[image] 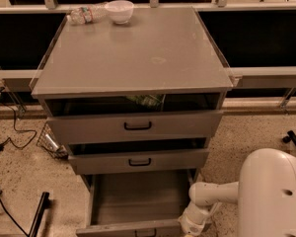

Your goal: Open bottom drawer

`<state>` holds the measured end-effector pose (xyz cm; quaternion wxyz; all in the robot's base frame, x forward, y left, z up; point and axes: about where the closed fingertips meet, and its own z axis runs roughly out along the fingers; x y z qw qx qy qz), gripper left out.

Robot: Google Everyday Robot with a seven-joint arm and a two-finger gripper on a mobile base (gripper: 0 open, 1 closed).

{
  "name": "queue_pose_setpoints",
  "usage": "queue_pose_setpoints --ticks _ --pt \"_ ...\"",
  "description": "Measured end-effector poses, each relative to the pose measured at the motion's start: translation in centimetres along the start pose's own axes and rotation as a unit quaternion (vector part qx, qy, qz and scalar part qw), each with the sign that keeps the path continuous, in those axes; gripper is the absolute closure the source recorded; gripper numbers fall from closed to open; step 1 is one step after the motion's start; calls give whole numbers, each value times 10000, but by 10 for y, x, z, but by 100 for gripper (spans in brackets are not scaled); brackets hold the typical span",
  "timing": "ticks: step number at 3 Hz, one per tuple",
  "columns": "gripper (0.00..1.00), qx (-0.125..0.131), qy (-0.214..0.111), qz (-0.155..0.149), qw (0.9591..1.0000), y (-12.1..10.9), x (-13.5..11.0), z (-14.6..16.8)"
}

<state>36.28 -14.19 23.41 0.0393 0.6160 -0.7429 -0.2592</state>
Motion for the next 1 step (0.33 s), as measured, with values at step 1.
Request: queue_pose_setpoints --ticks 1 --pt "0 0 0 0 10000 0 0 0"
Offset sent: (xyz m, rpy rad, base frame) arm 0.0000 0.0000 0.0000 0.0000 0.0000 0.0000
